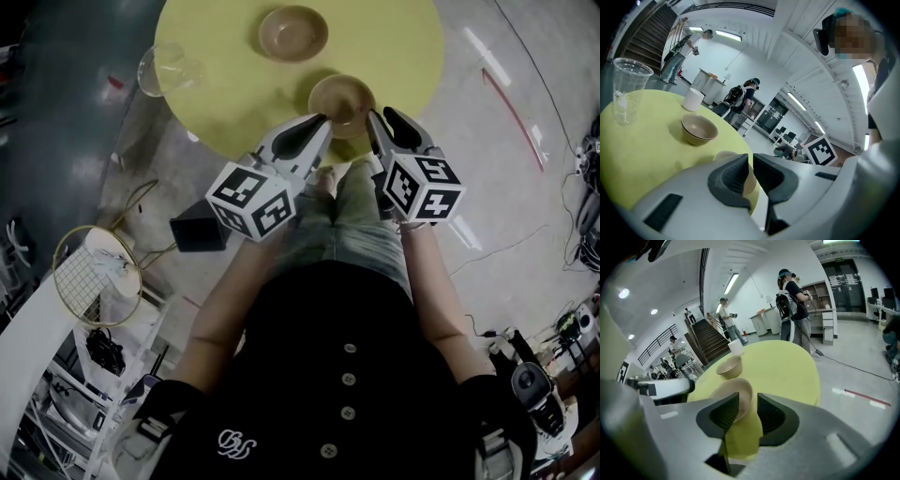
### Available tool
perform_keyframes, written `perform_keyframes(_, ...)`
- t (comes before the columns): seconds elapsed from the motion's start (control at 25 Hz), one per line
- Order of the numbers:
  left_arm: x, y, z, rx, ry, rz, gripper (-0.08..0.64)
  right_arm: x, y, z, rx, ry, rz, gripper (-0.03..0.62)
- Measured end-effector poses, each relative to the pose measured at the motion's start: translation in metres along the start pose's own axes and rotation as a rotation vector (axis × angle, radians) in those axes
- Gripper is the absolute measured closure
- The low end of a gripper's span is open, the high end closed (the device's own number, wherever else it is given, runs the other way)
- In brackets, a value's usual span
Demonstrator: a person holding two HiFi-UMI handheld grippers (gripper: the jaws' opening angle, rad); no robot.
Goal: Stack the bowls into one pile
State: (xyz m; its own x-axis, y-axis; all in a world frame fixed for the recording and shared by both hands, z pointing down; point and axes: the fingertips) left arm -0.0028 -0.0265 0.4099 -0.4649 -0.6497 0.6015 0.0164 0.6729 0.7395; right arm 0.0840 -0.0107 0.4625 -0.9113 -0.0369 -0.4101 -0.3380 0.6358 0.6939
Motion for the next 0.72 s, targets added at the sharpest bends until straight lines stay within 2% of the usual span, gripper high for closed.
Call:
perform_keyframes(0.24,-0.005,0.013,-0.006,0.034,0.014,0.001,0.520,-0.003,0.005,-0.011,0.017,0.002,-0.031,0.466)
perform_keyframes(0.52,-0.005,0.017,-0.005,0.033,0.009,0.016,0.520,-0.003,0.006,-0.023,0.017,-0.001,-0.076,0.470)
perform_keyframes(0.72,-0.002,0.014,-0.005,0.021,0.000,0.022,0.520,-0.008,0.004,-0.027,0.016,0.030,-0.073,0.535)
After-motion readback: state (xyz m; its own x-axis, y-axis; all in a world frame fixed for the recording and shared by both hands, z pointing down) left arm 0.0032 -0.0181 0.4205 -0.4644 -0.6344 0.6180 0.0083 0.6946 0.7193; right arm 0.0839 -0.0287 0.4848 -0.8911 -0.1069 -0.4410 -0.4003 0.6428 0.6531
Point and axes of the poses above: the fingertips, and each gripper's own axes: z backward along the fingers, x to its left, y out of its underside, and after that the axes turned 2 degrees about -x, right-handed
